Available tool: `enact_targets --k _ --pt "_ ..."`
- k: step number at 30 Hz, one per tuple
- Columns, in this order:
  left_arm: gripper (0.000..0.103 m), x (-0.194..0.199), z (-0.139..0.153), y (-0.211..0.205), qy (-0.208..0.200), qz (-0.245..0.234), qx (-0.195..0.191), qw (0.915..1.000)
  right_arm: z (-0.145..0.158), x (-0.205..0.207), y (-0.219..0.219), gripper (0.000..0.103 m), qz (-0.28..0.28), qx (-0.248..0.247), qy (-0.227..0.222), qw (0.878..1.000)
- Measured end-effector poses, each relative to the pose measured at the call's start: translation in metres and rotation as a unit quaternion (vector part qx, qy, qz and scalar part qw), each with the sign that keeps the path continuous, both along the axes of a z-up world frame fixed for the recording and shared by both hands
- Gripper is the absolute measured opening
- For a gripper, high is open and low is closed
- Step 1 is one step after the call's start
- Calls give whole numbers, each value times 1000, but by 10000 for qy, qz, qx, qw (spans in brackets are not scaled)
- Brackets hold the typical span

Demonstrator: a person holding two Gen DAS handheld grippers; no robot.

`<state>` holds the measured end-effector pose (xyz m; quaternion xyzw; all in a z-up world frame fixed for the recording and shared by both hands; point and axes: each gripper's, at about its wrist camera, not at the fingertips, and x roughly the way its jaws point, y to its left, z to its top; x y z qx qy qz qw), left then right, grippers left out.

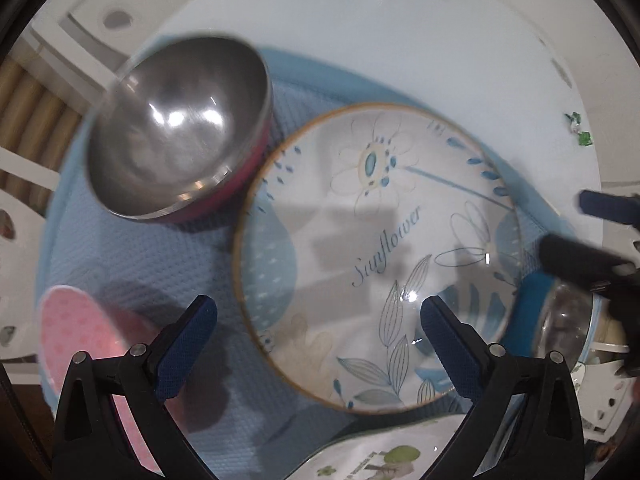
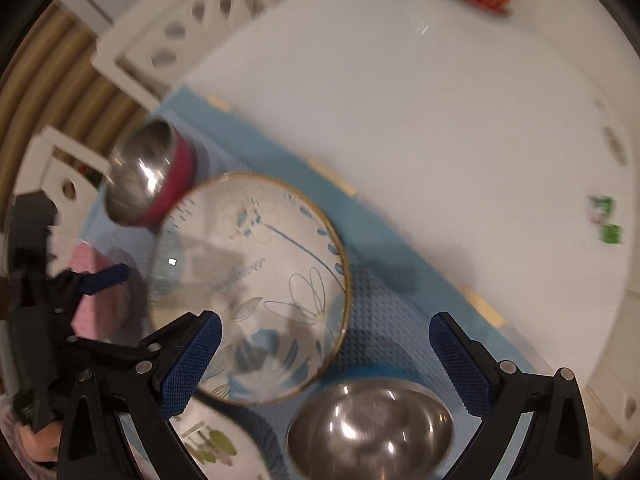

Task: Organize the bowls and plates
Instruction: 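Reach the right tool to the Sunflower plate rim and close on it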

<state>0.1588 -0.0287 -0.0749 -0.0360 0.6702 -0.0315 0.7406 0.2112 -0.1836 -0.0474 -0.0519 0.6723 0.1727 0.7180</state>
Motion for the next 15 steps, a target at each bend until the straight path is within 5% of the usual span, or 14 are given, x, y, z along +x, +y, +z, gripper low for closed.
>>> enact_targets --k 8,15 --pt "101 14 -22 -12 61 -220 470 9986 -57 12 8 103 71 94 443 9989" --pt "101 11 -26 -26 122 -390 429 9982 -66 10 16 103 153 -154 623 9978"
